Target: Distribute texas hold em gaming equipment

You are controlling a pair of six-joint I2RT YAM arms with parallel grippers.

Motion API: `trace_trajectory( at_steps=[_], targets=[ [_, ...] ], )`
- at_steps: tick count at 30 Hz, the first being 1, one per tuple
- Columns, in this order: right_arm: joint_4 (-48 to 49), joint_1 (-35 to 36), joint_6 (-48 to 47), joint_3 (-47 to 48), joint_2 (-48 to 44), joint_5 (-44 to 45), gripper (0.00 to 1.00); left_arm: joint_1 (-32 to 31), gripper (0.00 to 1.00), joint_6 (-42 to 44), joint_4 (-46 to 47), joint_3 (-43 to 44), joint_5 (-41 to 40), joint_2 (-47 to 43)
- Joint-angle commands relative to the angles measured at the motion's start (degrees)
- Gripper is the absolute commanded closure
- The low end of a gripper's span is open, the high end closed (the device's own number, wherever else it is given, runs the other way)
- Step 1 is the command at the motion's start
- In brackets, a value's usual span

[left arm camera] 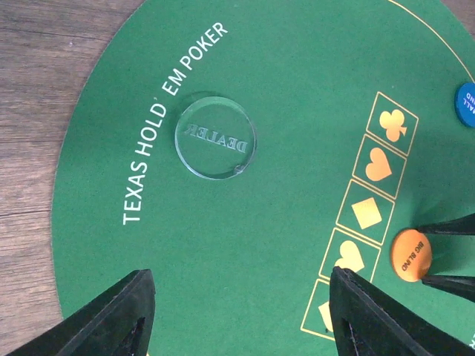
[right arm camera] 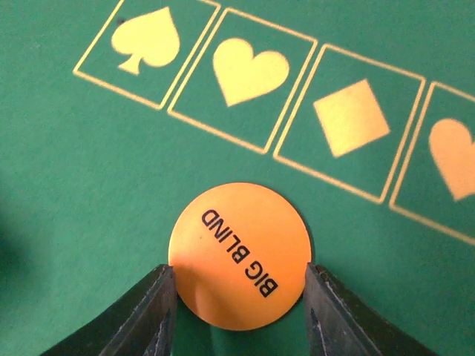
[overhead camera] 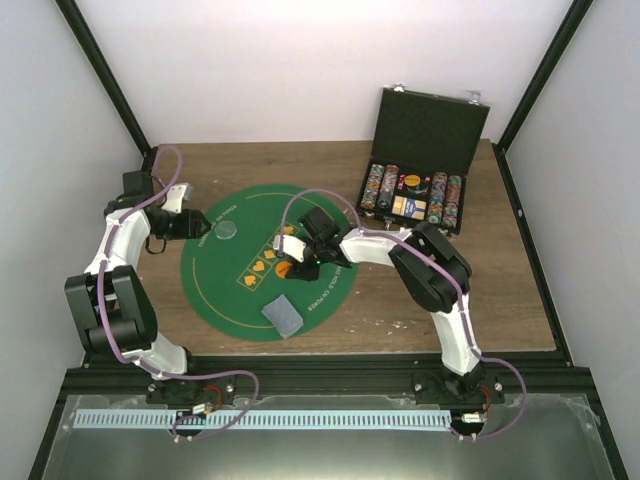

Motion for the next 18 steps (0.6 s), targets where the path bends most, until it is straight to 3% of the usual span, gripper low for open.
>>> trace_trajectory(
  at_steps=[1,11,18],
  targets=[
    [-2.8,2.8,2.1,4.2,5.3,0.9,0.66,0.0,0.34,1.0,0.2,-0.4,-0.6,-0.5],
    [-6.5,8.2,3.4,15.9,12.7,-2.8,0.64,0.0,0.35,2.9,-0.9,-0.7,-0.8,-1.2],
    [-4.7,6.8,6.7,15.4,5.8,-3.3,0.35,-0.7,0.35,7.2,-2.6,-2.7,0.1,-2.5]
  ],
)
